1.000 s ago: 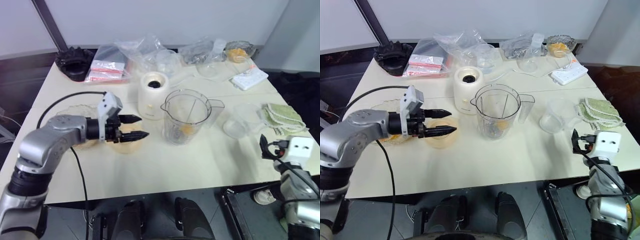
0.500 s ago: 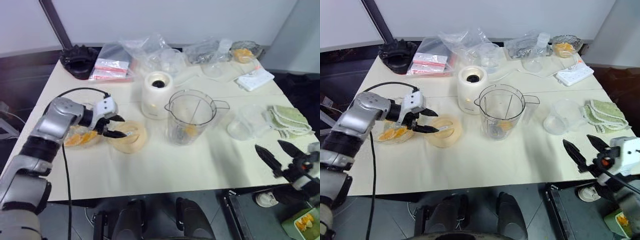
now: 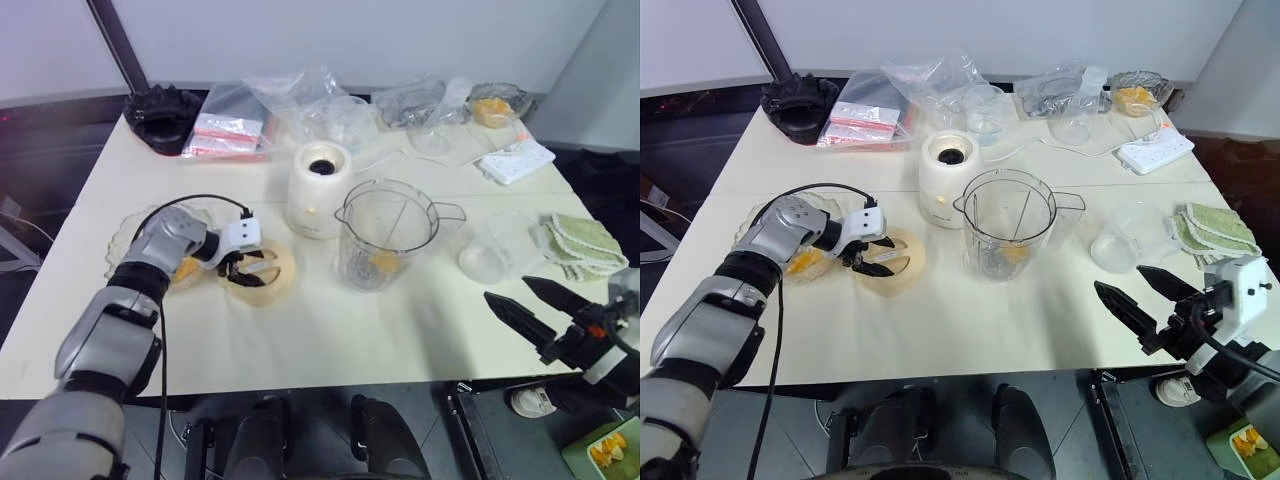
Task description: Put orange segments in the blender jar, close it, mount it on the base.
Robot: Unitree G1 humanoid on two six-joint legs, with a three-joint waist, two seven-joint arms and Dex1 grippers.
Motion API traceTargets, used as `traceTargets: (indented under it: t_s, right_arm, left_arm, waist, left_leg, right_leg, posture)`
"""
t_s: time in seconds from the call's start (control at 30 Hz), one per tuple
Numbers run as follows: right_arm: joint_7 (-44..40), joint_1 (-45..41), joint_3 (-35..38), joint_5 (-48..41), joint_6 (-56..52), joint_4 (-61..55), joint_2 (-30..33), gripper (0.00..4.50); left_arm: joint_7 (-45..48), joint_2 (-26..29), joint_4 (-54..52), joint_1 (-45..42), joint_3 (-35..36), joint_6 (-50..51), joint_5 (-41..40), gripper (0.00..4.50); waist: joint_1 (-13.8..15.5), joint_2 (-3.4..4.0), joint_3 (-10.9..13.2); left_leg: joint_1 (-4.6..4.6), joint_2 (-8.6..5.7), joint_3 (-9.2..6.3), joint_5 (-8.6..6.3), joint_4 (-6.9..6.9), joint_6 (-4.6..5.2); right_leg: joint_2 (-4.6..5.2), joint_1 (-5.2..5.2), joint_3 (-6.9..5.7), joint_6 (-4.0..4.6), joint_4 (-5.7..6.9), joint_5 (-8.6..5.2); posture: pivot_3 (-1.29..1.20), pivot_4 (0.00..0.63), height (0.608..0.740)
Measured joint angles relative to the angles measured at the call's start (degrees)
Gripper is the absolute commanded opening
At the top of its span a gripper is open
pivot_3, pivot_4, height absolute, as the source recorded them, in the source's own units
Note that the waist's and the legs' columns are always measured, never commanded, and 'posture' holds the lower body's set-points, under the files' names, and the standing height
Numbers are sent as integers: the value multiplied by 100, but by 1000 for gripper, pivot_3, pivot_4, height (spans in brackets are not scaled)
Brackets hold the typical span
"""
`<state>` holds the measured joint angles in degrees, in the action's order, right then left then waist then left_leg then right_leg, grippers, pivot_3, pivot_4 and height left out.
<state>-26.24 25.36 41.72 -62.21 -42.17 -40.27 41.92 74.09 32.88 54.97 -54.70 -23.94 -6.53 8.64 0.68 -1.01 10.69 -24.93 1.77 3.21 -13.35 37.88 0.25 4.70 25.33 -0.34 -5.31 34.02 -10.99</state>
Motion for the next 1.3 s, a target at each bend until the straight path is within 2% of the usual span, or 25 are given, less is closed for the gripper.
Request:
traceTargets:
  t_s: [0.1,0.23,0.27,0.53,0.67,0.77,0.93,1.0,1.1,1.2,1.3]
  right_arm:
    - [107,-89,-60,-4,1,-13,0,4500]
    - [195,-141,-111,-1,2,-32,-5,4500]
    - [215,-151,-138,3,5,-43,-20,4500]
    - [228,-335,-569,247,152,7,-182,4500]
    - [196,-397,-898,523,268,210,-350,4500]
    - [149,-447,-1029,689,353,244,-462,4500]
    - [62,-473,-1224,936,505,368,-660,4500]
    - [20,-436,-1249,1004,563,381,-717,4500]
    - [-23,-368,-1309,1130,643,414,-813,4500]
    - [-37,-433,-1458,1263,725,479,-908,4500]
    - [54,-551,-1485,1444,850,508,-971,4500]
  left_arm:
    - [-63,-137,239,-95,13,-41,131,2672]
    - [-186,-202,466,-154,18,-205,220,607]
    - [-202,-202,497,-164,23,-254,223,245]
    - [-118,-189,447,-163,61,-381,270,245]
    - [611,-62,-468,-151,324,353,-126,245]
    - [1140,239,-1299,-510,580,963,-508,245]
    - [1649,711,-1701,-1395,916,1549,-776,245]
    - [1764,749,-1630,-1710,928,1721,-956,245]
    - [1790,651,-865,-2661,999,1711,-1052,245]
    - [1563,241,111,-3856,1018,1549,-889,245]
    - [1262,-305,900,-4432,1012,1313,-673,245]
  waist:
    - [3,1,-3]
    - [3,4,-7]
    - [3,4,-8]
    - [-1,7,-11]
    - [1,-4,-3]
    - [11,-4,-3]
    - [6,-1,-4]
    - [11,-4,-2]
    - [23,-22,8]
    - [30,-24,8]
    - [16,-18,4]
  left_leg:
    - [7,3,-3,0,11,0]
    - [42,8,-6,-1,12,-1]
    - [51,13,-8,-2,11,-3]
    - [51,16,-16,-2,11,-3]
    - [-6,13,-11,0,15,0]
    - [-44,-1,-14,1,26,3]
    - [-37,-6,-13,0,26,5]
    - [-39,-5,-22,0,34,6]
    - [-42,-6,-32,1,43,6]
    - [-41,-18,-33,1,48,6]
    - [-41,-25,-27,-2,47,10]
  right_leg:
    - [-1,-10,-1,1,3,1]
    - [1,-44,-1,-6,0,-3]
    - [1,-54,-2,-14,-3,-8]
    - [5,-54,-2,-2,-3,-1]
    - [4,-4,-2,5,3,3]
    - [-3,25,-2,4,9,3]
    - [-5,20,-2,1,12,1]
    - [-12,18,-5,1,16,1]
    - [-18,13,-7,-1,17,0]
    - [-7,1,-3,-8,6,-5]
    - [0,0,3,-8,4,-5]
  posture:
    - [0,150,740]
    - [0,150,740]
    - [0,150,740]
    - [0,150,740]
    - [0,150,740]
    - [0,150,740]
    - [0,150,740]
    - [0,150,740]
    - [0,150,740]
    - [0,150,740]
    - [0,150,740]
